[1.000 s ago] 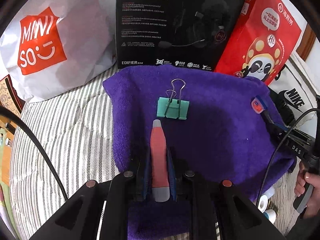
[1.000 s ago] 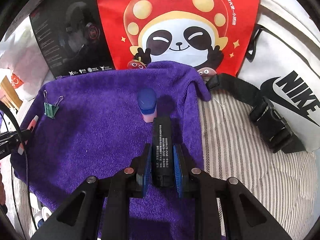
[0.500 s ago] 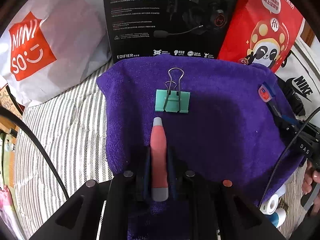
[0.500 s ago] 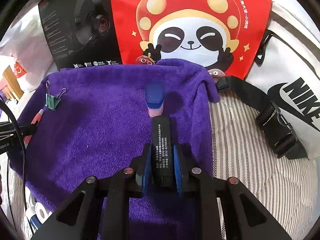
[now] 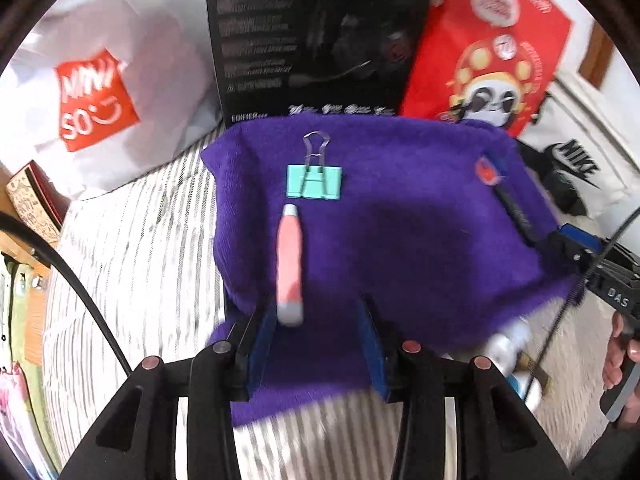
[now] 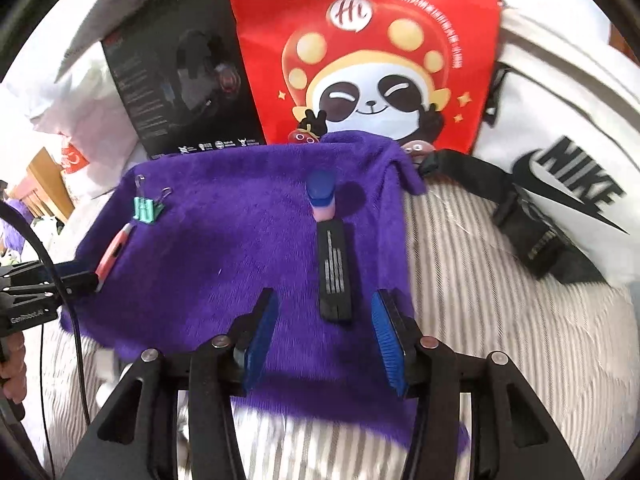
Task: Organize rigid objects
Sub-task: 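Open both grippers and withdraw toward the remaining items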
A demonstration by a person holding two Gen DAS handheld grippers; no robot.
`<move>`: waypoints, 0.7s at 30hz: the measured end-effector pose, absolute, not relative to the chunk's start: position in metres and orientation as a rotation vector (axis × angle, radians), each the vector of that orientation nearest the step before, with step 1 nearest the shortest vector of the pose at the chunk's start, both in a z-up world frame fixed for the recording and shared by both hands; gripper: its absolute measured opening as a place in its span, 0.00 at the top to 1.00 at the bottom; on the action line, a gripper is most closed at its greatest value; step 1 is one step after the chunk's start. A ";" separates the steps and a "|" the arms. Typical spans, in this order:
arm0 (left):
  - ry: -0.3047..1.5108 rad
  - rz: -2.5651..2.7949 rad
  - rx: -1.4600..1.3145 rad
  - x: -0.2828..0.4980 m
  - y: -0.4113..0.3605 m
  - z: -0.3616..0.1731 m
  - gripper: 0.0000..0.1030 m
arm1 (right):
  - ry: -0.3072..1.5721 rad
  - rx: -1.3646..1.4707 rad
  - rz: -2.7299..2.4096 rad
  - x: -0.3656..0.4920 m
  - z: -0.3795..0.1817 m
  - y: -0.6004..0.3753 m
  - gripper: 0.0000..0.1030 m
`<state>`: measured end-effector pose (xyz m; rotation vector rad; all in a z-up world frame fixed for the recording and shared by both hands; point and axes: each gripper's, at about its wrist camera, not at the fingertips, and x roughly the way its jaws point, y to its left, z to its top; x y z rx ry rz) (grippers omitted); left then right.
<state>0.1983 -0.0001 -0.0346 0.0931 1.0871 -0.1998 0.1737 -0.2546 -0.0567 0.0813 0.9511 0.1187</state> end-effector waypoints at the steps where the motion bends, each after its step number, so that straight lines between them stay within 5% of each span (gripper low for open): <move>1: 1.078 -0.206 0.090 0.189 -0.002 -0.031 0.62 | 0.949 0.078 0.114 0.162 -0.052 -0.258 0.52; 17: 1.158 -0.279 -0.094 0.136 -0.019 -0.059 0.61 | 0.928 0.104 0.092 0.054 -0.039 -0.267 0.47; 21: 1.180 -0.242 -0.084 0.141 -0.025 -0.064 0.54 | 0.914 0.105 0.100 0.046 -0.035 -0.268 0.47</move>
